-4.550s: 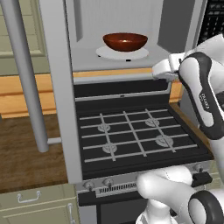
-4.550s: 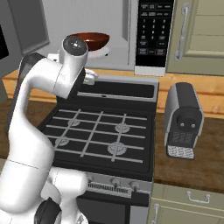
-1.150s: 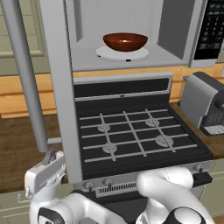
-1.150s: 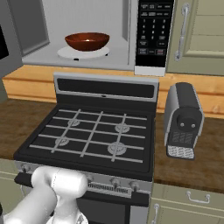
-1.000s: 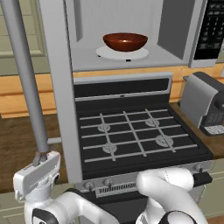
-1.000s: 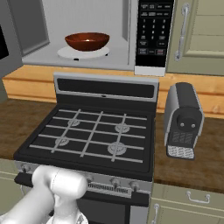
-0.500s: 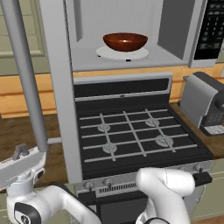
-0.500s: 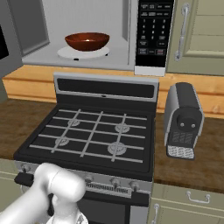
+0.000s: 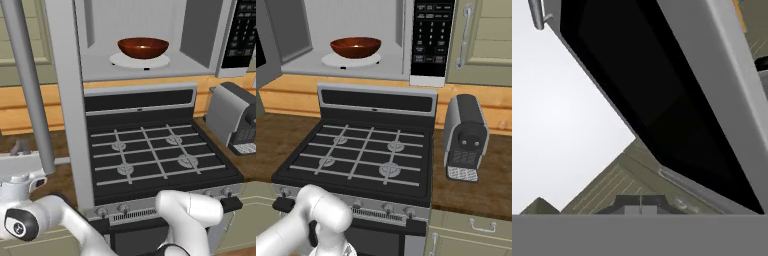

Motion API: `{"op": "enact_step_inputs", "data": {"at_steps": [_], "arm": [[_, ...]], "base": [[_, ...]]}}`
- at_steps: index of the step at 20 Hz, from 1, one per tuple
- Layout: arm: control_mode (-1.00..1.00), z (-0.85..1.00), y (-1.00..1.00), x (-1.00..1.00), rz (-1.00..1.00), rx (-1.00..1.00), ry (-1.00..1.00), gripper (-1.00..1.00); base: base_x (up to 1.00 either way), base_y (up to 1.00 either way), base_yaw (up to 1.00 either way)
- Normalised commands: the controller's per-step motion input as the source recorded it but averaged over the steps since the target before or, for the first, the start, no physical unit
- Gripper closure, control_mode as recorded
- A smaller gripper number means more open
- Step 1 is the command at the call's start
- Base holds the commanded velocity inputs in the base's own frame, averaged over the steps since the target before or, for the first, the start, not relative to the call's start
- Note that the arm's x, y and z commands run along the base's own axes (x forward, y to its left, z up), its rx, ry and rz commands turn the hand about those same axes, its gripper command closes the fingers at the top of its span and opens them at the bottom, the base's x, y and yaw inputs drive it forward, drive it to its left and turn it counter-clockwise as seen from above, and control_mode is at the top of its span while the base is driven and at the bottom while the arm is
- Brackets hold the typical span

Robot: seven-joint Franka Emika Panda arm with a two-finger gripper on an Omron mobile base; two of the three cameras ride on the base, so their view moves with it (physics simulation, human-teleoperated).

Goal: Open the microwave, place the bowl with waffle inside the microwave, then close the microwave door and turn it on.

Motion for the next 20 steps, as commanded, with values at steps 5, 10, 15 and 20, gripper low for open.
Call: {"op": "enact_step_inputs", "data": {"at_steps": [5, 10, 15, 20], "arm": [[-1.0, 0.62, -0.69, 0.4, -0.2, 0.18, 0.2, 1.0], [-1.0, 0.76, -0.8, 0.43, -0.22, 0.21, 0.24, 1.0], [-1.0, 0.82, -0.94, 0.55, -0.25, 0.23, 0.32, 1.0], [-1.0, 0.82, -1.0, 0.61, -0.26, 0.3, 0.34, 1.0]], "base": [[0.0, 0.0, 0.0], [0.0, 0.0, 0.0], [0.0, 0.0, 0.0], [0.0, 0.0, 0.0]]}}
